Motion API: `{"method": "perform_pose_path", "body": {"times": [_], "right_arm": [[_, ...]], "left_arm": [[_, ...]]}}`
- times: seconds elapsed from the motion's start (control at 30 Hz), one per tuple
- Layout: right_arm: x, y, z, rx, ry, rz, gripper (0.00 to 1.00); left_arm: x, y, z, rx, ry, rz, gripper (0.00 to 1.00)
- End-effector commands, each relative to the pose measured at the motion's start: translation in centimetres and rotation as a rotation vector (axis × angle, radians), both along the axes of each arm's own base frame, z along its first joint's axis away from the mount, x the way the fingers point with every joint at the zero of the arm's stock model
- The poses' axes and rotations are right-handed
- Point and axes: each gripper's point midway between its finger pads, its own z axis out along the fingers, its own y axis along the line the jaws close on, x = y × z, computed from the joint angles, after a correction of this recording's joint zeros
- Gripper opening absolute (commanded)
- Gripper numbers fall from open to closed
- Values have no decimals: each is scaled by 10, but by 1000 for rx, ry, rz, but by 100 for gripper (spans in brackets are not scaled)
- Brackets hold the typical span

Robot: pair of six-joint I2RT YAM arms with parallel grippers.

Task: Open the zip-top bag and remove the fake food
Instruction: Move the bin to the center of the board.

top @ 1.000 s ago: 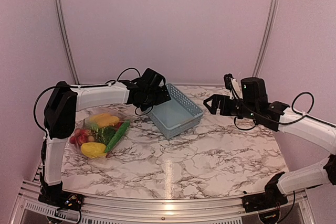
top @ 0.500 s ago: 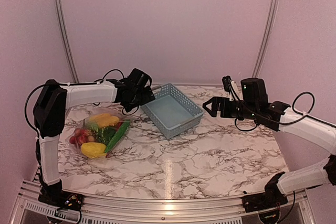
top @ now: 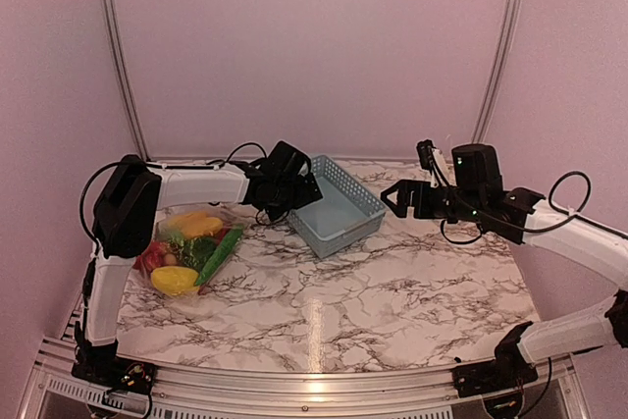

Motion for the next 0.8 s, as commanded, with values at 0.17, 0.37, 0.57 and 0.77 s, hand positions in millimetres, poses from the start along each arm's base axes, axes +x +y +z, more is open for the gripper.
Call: {"method": "perform_pose_path", "body": {"times": [0.17, 0.37, 0.57, 0.77], "right_arm": [[16, -5, 11, -10, -12, -55, 99], [21, -10, 9, -15, -12, -96, 99], [25, -19, 10, -59, -26, -135, 99], [24, -16, 17, -67, -37, -106, 99]], "left_arm": [[18, -57, 18, -123, -50, -163, 99], [18, -52, 26, -62, -69, -174, 99], [9, 13, 65, 96, -135, -53, 99], [-1, 104, 67, 233, -114, 106, 99]]}}
